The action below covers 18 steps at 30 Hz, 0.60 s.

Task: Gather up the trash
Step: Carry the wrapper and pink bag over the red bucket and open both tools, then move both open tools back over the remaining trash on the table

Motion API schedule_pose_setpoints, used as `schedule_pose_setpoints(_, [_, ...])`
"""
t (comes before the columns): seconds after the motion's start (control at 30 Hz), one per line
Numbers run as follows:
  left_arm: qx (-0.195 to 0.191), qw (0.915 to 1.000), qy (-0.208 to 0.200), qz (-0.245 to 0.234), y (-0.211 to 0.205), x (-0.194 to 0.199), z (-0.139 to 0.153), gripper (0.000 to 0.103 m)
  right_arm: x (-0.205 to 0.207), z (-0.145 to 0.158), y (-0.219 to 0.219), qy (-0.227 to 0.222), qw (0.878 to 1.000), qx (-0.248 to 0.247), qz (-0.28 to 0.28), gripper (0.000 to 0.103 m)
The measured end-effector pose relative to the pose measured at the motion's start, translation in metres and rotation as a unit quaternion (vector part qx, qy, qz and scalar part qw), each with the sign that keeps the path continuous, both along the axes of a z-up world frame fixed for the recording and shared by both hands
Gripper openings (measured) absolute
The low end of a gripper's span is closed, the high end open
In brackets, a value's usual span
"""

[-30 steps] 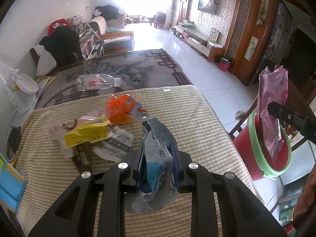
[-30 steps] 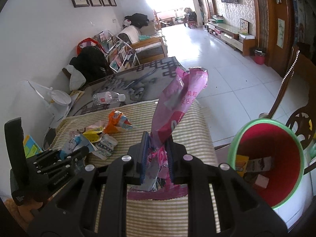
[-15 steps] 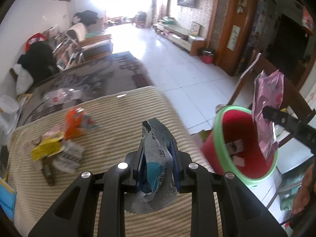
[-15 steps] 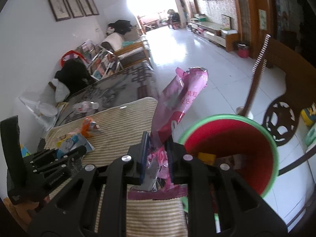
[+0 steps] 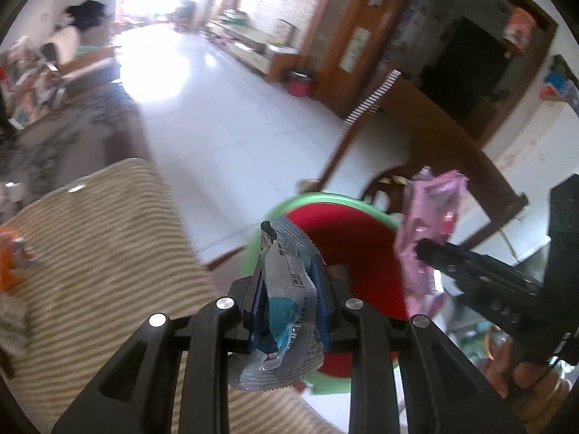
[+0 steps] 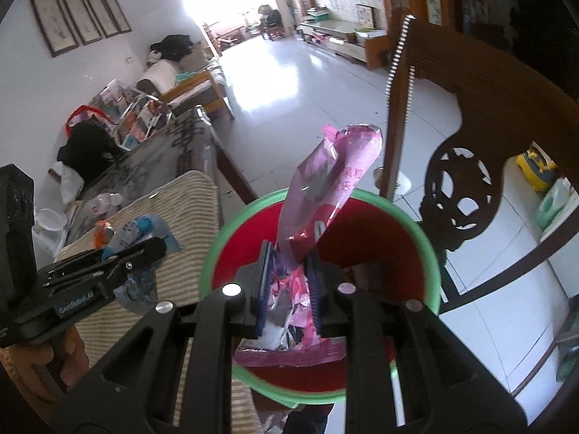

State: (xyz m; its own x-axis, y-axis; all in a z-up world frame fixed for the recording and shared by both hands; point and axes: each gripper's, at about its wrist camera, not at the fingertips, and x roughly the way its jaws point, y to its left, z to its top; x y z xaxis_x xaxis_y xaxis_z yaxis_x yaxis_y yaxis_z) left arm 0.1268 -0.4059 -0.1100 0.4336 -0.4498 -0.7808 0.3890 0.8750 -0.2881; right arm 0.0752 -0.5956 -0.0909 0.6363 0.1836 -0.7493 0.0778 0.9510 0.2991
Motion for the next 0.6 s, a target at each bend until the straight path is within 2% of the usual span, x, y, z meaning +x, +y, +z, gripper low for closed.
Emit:
schedule_pose_setpoints(0.1, [-0.02, 0.9995, 0.009, -0.024, -0.015, 0.003, -0.005, 0.027, 0.003, -0.008, -0.009, 0.008, 1.0, 0.006, -0.008, 0.02])
schedule_pose_setpoints(0.13, [-0.02, 0.9993, 0.012, -0.028, -0.018, 0.004, -0.008, 0.039, 0.005, -0.011, -0.011, 0.011, 1.0, 0.01, -0.007, 0.02])
schedule_pose_setpoints(0.17, [-0.019, 0.9992, 0.017, -0.03, -0.02, 0.005, -0.01, 0.057, 0.008, -0.015, -0.012, 0.016, 1.0, 0.015, -0.005, 0.032])
schedule_pose_setpoints(0.2, [-0.018, 0.9993, 0.019, -0.026, -0.019, 0.006, -0.012, 0.066, 0.009, -0.016, -0.012, 0.018, 1.0, 0.014, -0.008, 0.056])
schedule_pose_setpoints(0.23, [-0.017, 0.9996, 0.011, -0.021, -0.015, 0.006, -0.012, 0.069, 0.008, -0.016, -0.012, 0.015, 1.0, 0.007, -0.019, 0.065])
schedule_pose_setpoints(0.43, [0.006, 0.9995, -0.023, 0.022, 0.016, 0.007, -0.003, 0.069, 0.017, -0.018, -0.004, 0.017, 1.0, 0.007, -0.019, 0.068])
schedule_pose_setpoints(0.6, [0.03, 0.9956, -0.047, 0.076, 0.061, 0.001, 0.0, 0.069, 0.024, -0.014, 0.012, 0.011, 1.0, 0.003, -0.015, 0.083])
